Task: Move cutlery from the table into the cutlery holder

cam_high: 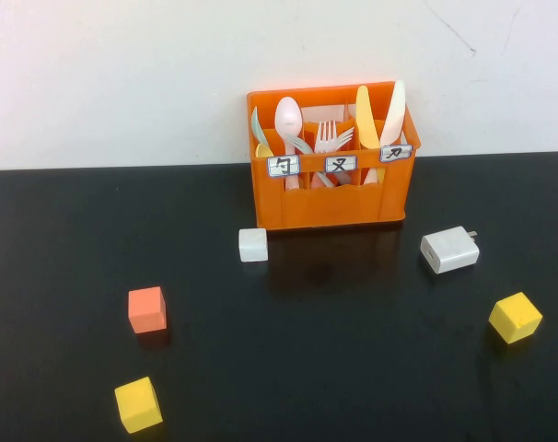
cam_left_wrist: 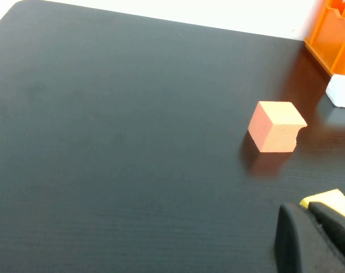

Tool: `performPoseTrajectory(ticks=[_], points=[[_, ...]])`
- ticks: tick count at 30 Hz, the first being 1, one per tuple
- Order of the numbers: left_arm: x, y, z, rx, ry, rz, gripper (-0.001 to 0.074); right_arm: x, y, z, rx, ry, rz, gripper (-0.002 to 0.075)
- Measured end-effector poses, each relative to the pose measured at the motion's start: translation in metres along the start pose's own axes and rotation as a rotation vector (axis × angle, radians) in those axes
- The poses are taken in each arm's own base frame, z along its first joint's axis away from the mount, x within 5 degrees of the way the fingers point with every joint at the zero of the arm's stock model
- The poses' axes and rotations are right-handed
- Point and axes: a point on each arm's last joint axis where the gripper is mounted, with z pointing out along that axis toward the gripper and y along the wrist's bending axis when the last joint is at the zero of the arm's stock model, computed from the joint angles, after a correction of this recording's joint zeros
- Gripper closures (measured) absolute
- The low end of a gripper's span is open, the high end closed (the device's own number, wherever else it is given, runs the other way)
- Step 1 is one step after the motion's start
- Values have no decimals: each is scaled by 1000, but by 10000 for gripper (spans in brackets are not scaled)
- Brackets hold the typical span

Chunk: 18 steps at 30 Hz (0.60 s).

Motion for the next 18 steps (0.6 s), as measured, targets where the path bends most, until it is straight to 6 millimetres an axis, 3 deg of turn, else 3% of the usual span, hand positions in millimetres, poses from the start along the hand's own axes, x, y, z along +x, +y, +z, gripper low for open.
performPoseTrajectory(ticks=[6, 13, 18], points=[[0, 0, 0, 0, 0, 0, 736, 0, 1, 0, -11, -4, 45, 728], [0, 0, 0, 0, 0, 0, 736, 0, -1, 0, 12, 3, 247, 728], [0, 0, 0, 0, 0, 0, 736, 1, -2, 0, 27, 5, 259, 728]])
